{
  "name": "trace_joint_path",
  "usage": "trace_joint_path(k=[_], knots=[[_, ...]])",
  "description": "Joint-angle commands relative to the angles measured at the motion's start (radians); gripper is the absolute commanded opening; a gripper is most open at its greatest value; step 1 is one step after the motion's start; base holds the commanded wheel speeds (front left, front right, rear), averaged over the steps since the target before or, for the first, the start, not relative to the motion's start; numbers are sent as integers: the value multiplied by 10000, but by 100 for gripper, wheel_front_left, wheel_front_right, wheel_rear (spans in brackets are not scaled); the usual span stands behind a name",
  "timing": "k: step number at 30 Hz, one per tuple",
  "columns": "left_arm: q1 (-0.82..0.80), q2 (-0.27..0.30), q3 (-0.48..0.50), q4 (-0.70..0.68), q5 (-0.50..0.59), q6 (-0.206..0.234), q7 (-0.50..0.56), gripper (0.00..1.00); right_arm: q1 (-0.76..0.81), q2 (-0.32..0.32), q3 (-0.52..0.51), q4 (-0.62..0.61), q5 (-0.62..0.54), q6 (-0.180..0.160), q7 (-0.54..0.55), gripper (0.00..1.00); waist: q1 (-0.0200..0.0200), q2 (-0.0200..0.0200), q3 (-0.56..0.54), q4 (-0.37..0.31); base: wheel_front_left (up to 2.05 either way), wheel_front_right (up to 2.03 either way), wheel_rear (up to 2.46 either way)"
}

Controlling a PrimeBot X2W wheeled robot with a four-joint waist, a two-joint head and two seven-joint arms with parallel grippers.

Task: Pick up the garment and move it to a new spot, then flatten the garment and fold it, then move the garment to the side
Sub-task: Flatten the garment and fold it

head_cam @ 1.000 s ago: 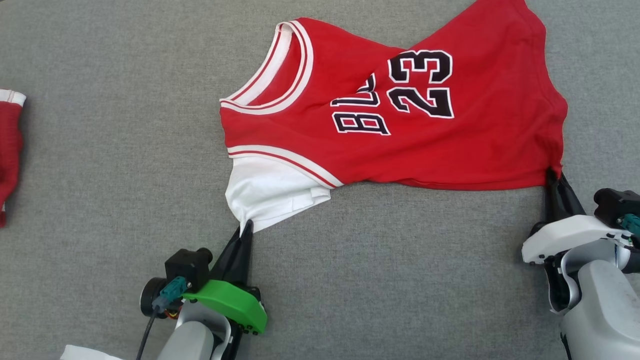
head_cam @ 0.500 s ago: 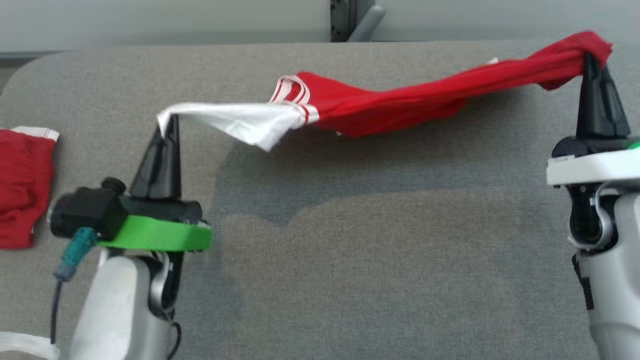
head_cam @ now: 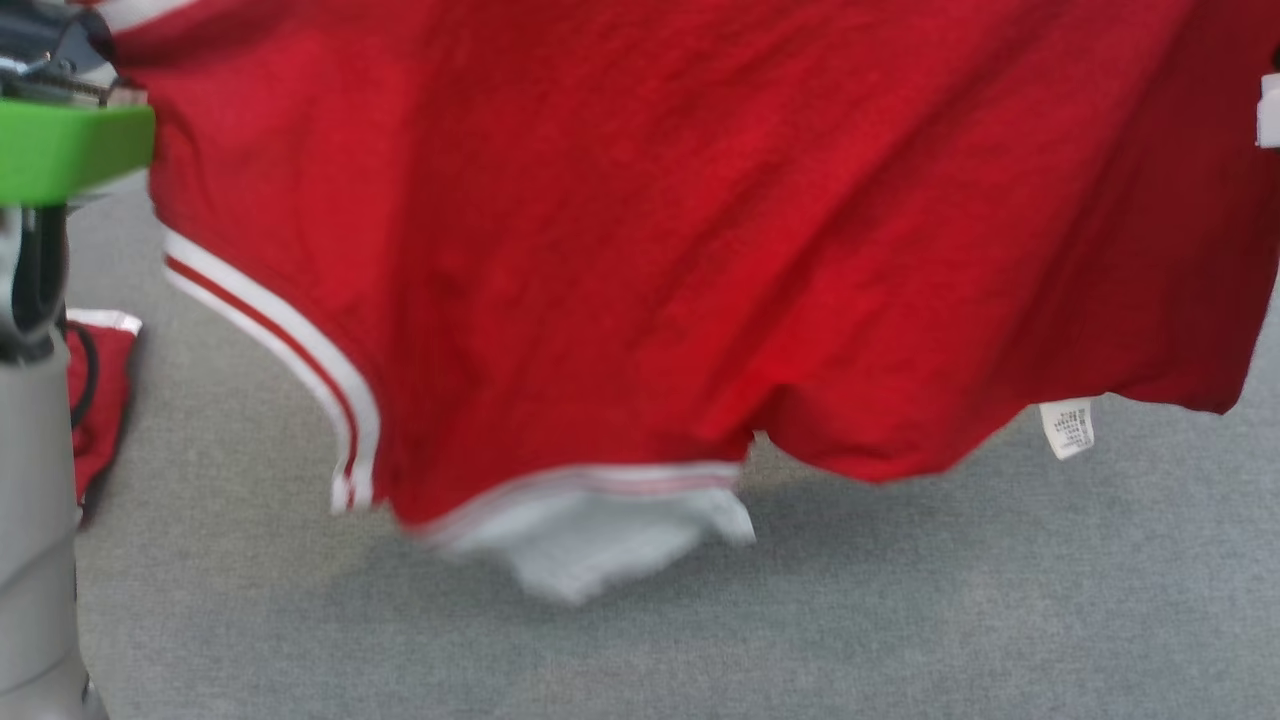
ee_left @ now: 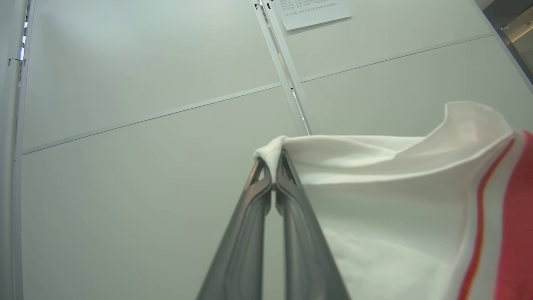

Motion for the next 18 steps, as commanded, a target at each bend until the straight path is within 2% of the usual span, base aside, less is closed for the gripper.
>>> trace_joint_path(k=[1, 4, 5, 9, 13, 16, 18], knots=[[-521, 104, -163, 427, -47, -12, 451, 0, -365, -136, 96, 257, -104, -14, 391, 0, 0, 77, 1271, 85, 0, 0, 0], [-1258, 153, -612, 1199, -7, -15, 876, 0, -1041, -163, 471, 777, -279, -14, 840, 0, 0, 77, 2312, 89, 0, 0, 0], [-1258, 153, -612, 1199, -7, -15, 876, 0, -1041, -163, 471, 777, -279, -14, 840, 0, 0, 77, 2312, 89, 0, 0, 0], [-2392, 2, -1047, 2709, -40, -15, 861, 0, -2379, -89, 948, 1998, -720, -14, 997, 0, 0, 77, 3636, 19, 0, 0, 0], [-4129, 3, -1211, 4124, 446, 83, 114, 0, -4387, 77, 563, 3473, -1357, -17, 240, 0, 0, 77, 4399, -120, 0, 0, 0], [-5764, -170, -1436, 4854, 998, 218, -909, 0, -6018, 27, 40, 4575, -2057, -16, -767, 0, 0, 77, 4538, -111, 0, 0, 0], [-6160, -305, -1515, 5191, 1042, 246, -1142, 0, -6471, -1, -126, 4930, -2193, -16, -1005, 0, 0, 77, 4458, -55, 0, 0, 0]])
